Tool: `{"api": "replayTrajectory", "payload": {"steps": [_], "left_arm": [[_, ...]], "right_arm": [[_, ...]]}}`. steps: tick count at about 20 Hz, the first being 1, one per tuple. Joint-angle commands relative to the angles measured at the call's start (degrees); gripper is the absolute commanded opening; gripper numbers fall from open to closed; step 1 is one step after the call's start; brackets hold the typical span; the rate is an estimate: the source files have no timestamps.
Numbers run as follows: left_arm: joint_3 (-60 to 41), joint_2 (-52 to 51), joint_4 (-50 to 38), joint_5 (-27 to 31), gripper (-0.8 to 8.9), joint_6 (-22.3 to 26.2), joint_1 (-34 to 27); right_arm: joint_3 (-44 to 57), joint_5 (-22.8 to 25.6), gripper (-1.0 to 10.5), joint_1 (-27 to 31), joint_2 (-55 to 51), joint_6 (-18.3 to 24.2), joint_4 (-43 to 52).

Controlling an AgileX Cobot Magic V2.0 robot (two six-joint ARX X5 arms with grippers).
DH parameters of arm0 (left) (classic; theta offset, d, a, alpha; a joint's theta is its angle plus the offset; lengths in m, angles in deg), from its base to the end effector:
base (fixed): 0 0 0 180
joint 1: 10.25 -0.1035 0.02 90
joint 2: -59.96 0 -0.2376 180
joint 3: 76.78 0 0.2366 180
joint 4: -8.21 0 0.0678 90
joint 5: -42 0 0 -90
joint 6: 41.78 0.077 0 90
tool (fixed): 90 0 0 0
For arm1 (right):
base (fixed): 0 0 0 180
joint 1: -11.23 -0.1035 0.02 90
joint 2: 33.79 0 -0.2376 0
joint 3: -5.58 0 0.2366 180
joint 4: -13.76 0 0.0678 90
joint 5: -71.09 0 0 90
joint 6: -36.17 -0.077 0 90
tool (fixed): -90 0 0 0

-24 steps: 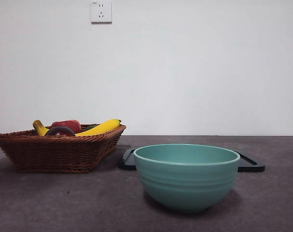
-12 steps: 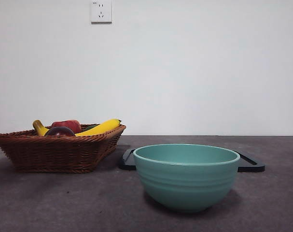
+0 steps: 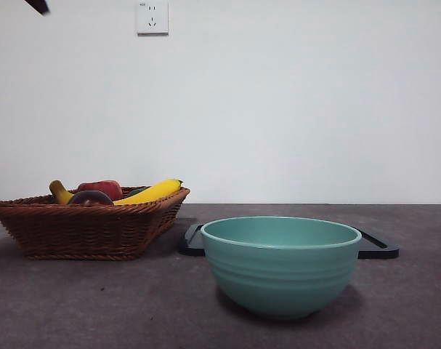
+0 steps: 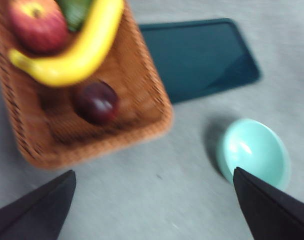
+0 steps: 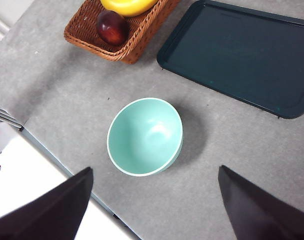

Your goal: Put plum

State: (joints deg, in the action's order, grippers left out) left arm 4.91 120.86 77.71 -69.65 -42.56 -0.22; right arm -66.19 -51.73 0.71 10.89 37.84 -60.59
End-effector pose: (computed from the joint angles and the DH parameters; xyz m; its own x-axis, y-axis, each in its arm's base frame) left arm 0.2093 -0.0659 0.2904 0.5397 -0.4701 -0.6984 0.3915 0.8746 -0.2862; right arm 0.1415 0.0687 0.2810 0.4618 0.6370 -0.6172 -0.5359 0.7549 0.3781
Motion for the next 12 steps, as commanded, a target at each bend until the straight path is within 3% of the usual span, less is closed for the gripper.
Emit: {"api": "replayTrajectory", "payload": {"steps": [1, 12], "left_arm": [[4.24, 6.58, -0.63, 3.43, 4.91, -0.09, 1.81], [8.63, 30.34, -8.57, 11.87, 4.90, 0.07, 6.88]], "right_arm": [[-1.16, -0.20, 4.0, -0.28, 0.31, -0.17, 0.46], [-1.16, -0.20, 4.0, -0.28, 0.31, -0.17, 0.48]]}}
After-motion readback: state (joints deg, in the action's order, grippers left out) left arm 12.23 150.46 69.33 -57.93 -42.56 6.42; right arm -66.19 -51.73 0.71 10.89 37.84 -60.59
